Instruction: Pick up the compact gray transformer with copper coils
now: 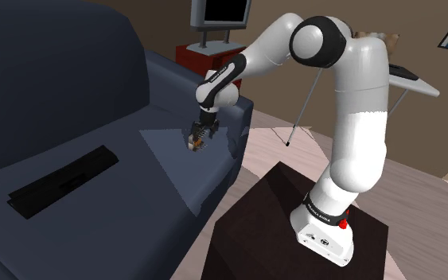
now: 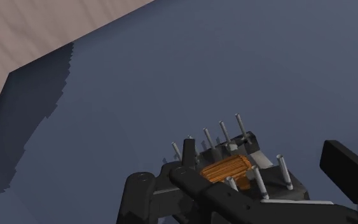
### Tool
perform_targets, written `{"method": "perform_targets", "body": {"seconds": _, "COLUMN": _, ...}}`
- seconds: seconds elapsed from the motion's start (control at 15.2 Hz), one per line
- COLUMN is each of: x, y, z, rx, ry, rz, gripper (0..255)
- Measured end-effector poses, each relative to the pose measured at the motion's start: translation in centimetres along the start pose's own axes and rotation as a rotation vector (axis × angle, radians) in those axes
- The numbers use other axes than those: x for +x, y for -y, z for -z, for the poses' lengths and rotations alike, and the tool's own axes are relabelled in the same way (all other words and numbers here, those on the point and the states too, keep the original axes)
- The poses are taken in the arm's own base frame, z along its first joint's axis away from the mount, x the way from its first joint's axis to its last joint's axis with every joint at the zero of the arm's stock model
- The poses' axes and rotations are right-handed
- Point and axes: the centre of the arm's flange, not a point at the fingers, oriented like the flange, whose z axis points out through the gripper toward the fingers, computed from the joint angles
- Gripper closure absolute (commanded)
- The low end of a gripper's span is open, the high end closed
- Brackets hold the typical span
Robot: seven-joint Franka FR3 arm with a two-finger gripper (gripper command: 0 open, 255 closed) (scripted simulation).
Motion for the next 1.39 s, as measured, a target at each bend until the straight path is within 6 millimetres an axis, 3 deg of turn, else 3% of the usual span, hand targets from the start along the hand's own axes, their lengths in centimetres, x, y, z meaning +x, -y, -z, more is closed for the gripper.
{"method": "perform_targets", "body": {"seconds": 0.13, "x": 0.2, "y": -0.2, "z": -0.7, "rx": 0.000, "ry": 0.000, "rz": 0.000, "gripper": 0}}
{"method": "perform_targets", "body": {"seconds": 0.2, "x": 0.2, "y": -0.1, "z": -0.8, "rx": 0.000, "ry": 0.000, "rz": 0.000, "gripper": 255}}
{"method": "perform_targets", "body": {"seconds": 0.86, "x": 0.2, "y": 0.0, "z": -0.8, "rx": 0.001, "ry": 0.000, "rz": 0.002, "gripper": 255}}
{"method": "perform_targets", "body": {"seconds": 1.39, "x": 0.0, "y": 0.4, "z": 2.6, "rx": 0.000, "ry": 0.000, "rz": 0.000, "gripper": 255}}
